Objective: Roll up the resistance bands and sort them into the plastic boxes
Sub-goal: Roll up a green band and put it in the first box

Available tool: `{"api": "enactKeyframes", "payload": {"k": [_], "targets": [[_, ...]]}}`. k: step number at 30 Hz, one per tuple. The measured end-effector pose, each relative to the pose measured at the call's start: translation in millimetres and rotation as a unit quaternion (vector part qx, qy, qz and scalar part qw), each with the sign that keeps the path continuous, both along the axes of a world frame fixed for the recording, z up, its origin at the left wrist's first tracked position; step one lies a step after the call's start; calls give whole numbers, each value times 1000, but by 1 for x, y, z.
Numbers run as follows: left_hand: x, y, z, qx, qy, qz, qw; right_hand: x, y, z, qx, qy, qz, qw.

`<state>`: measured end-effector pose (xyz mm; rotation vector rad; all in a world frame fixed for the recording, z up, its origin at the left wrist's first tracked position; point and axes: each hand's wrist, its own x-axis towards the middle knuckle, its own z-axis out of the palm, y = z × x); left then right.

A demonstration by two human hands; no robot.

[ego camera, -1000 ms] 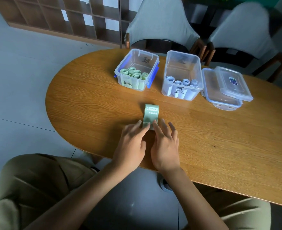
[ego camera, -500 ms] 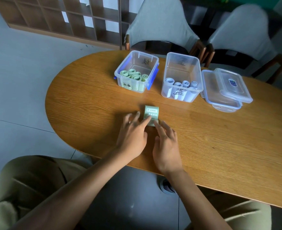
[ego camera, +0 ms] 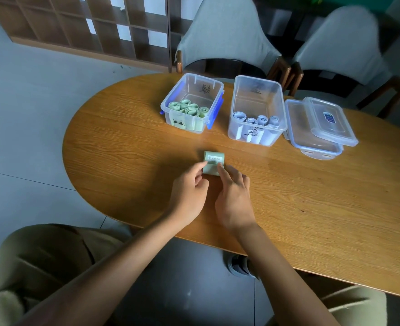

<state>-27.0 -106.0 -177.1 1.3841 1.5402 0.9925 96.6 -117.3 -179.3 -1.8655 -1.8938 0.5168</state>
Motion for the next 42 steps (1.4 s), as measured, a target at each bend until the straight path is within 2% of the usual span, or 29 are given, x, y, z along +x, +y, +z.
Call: {"api": "enactKeyframes", "payload": {"k": [2, 7, 17, 24, 33, 38, 42], "targets": [[1, 0, -2, -5, -46, 9, 999, -4, 4, 3, -18, 37, 1, 999], [3, -7, -4, -30, -101, 18, 994, -14, 6, 6, -46, 121, -27, 991], [2, -38, -13, -32, -96, 33, 994, -20, -28, 13, -68, 230, -39, 970], [1, -56, -13, -15, -101, 33, 994, -20, -44, 13, -35, 238, -35, 970], [-7, -59, -14, 37, 51, -22, 998, -17, -44, 4, 18, 132, 0, 991], [-12, -51, -16, 141, 195, -62, 969, -13, -38, 3, 37, 50, 24, 998], [-14, -40, -20, 142, 281, -79, 946, -12, -32, -3, 28, -3, 45, 999]]}}
